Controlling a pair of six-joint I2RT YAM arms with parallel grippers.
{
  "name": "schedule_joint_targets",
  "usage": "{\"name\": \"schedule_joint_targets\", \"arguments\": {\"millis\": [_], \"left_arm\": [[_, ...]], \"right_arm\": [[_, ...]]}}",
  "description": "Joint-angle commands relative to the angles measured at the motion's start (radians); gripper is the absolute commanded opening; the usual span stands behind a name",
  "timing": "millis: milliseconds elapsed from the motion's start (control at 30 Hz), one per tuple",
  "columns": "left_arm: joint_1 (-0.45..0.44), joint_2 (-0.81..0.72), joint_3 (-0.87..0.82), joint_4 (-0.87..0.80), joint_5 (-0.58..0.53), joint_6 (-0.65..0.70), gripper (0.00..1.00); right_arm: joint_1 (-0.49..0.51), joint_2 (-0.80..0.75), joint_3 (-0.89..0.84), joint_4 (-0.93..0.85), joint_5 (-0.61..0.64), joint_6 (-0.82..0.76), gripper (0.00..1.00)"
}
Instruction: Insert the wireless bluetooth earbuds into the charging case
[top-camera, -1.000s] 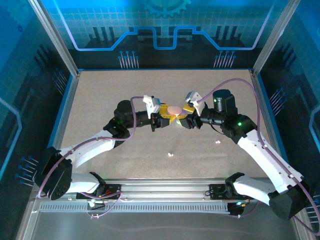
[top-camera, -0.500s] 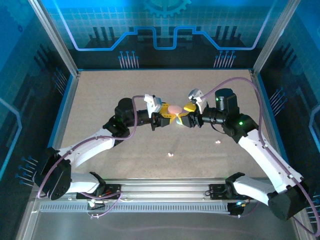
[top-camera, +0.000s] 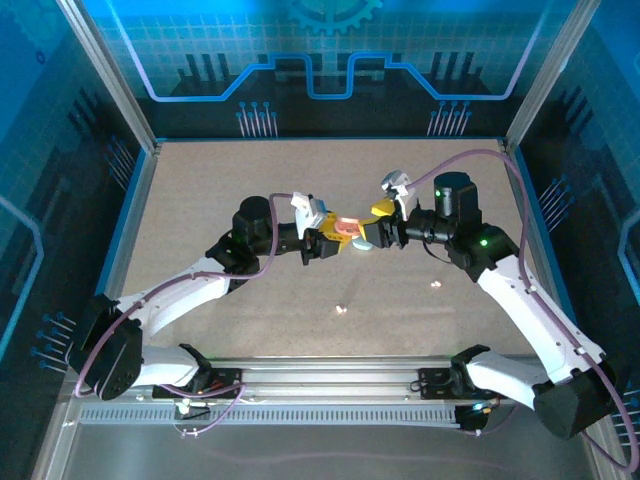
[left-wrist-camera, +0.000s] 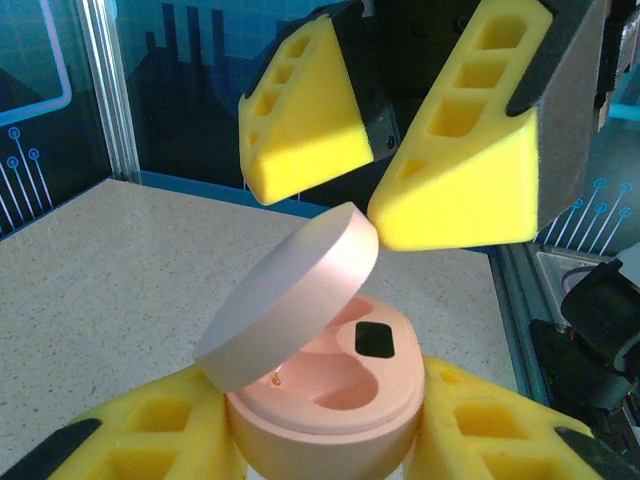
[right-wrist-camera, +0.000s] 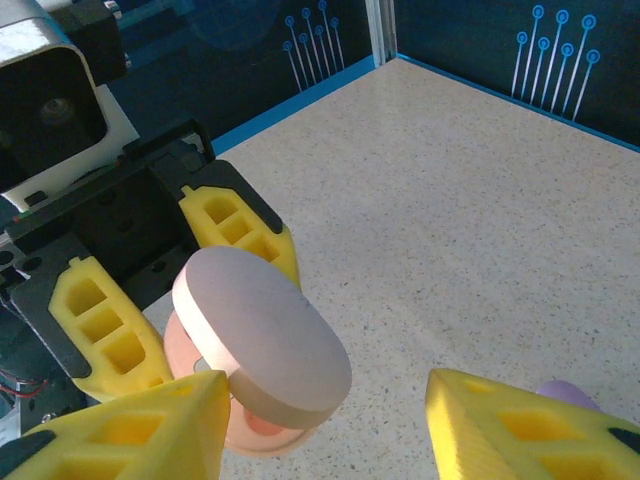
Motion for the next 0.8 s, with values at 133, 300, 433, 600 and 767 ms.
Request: {"name": "schedule_joint_targets", "arguments": {"millis": [133,300,433,600,767], "left_arm": [[-0.014,-0.026,0.012,0.053,0.089,-0.016,0.23],[-0.015,-0.030,0.006,0.065,0.094,-0.028,0.24],[-0.014,-0.030,0.005,0.073,0.093,-0.034,0.24],[-0.015,-0.030,-0.003,0.087,0.090,-0.043,0.25],[-0.015,-0.033,-0.010,0.091,0.077,-0.042,0.25]], "right_arm": [[-0.012,0.017,0.030,0.044,0.096,0.020,0.56],[-0.012,0.019,0.030,0.060,0.106,0.038,0.56],[-0.010,0.021,0.035,0.052,0.103,0.048,0.57],[-0.010,0.022,0.041,0.039,0.140,0.054,0.57],[-0.012,0.008,0.053,0.022,-0.025,0.020,0.57]]}}
